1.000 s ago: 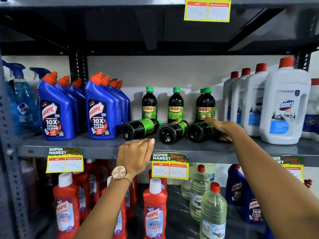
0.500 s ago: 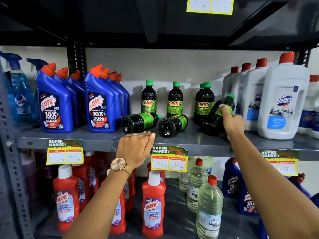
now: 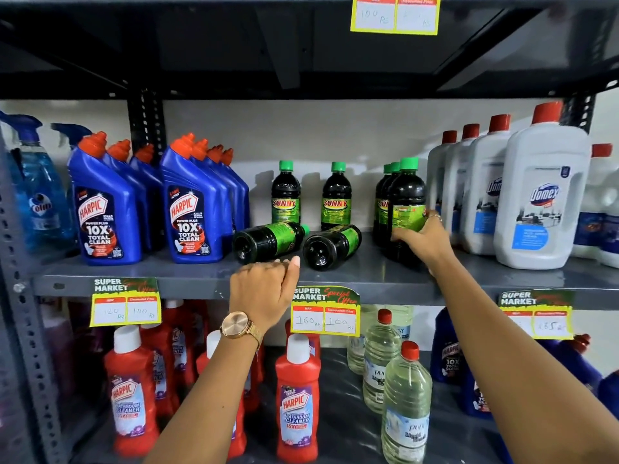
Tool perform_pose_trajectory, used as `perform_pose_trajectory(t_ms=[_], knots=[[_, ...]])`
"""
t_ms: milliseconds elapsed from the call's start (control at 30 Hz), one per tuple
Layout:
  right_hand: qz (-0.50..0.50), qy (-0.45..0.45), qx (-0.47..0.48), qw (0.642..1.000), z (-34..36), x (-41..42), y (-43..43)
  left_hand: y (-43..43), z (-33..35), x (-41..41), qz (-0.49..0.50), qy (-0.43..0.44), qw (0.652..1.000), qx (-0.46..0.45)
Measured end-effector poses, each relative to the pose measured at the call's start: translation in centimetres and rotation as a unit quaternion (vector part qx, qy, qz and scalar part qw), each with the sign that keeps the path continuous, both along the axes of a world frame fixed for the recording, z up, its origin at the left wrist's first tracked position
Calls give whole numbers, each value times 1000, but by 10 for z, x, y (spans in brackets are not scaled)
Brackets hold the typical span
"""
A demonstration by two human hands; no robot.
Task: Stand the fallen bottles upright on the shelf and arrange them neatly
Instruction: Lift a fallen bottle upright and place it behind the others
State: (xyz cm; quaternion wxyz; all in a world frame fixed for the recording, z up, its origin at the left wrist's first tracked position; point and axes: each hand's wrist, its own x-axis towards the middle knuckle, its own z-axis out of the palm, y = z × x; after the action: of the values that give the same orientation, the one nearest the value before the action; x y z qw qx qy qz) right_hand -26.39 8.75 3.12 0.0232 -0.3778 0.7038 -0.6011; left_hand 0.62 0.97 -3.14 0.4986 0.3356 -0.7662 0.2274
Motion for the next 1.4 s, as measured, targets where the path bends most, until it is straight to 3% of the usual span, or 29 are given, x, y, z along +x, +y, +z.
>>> perform_pose_trajectory(t_ms=[100,300,467,633,833,1000,1400], knots=[[17,-37,15,999,-3,-7,0,-3,-2,-2,-3,1,1000,-30],[-82,35,62,994,-2,-4,-2,-10,-6,-5,-2,10,999,-47],[-20,-48,41,998,-3,-8,-2,-13,-8,-5,-5,23,998,-49],[-87,19,94,992,-4,-6,-1,-11,-7,-5,-9,24,998,-50],[-32,-23,63,997,-3,-7,1,-8,-6,-4,-9,21,999,-41],[-66,23,75,995,-3,0,6,-5,-4,-3,-9,20,999,-39],[-63,30,102,992,-4,-3,5,-8,-4,-3,-15,11,999,-34]])
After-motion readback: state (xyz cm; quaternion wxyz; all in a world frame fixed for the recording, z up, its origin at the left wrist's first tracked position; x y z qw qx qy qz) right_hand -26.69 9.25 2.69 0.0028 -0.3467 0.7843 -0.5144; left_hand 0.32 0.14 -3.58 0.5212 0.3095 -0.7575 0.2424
